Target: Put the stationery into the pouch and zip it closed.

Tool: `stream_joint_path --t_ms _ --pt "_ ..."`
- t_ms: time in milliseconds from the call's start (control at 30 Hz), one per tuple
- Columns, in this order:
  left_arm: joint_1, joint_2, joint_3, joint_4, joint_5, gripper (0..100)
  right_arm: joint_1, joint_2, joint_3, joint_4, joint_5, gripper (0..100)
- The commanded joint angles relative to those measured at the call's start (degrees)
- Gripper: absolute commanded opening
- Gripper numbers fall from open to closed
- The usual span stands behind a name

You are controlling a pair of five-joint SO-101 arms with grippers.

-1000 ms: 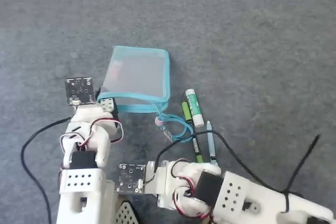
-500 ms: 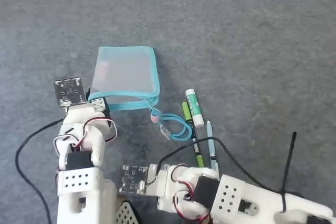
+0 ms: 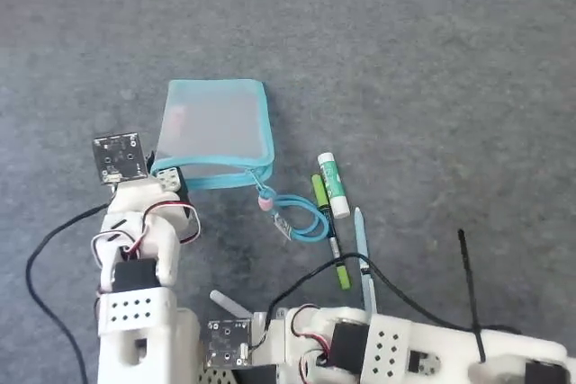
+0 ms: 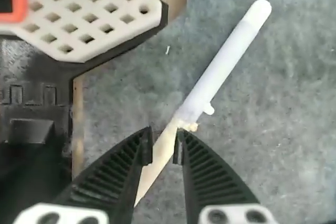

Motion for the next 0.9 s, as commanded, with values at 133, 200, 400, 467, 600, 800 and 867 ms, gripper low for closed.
stream_joint_path --t_ms 133,200,400,467,600,800,867 --pt "-0.09 0.53 -2.95 -2.37 -0.35 1 6.64 -1.19 -0.09 -0.75 -2.37 20.9" --pt "-0.09 0.53 -2.95 -2.37 -0.35 1 6.55 -1.1 0.0 -0.75 -3.43 20.9" --pt "-0.09 0.53 -2.95 -2.29 -0.35 1 6.46 -1.1 0.0 -0.75 -3.34 20.9" --pt "-0.09 0.53 -2.95 -2.29 -0.35 1 5.93 -1.1 0.09 -0.75 -3.34 20.9" --pt "-0.09 0.53 -2.95 -2.29 -0.35 1 0.92 1.27 0.88 -0.75 -2.73 20.9" --pt "-0.09 0.53 -2.95 -2.29 -0.35 1 1.54 13.23 -4.48 -1.01 -2.73 20.9" --pt "-0.09 0.53 -2.95 -2.29 -0.35 1 2.86 17.45 -6.51 -0.84 -2.81 20.9"
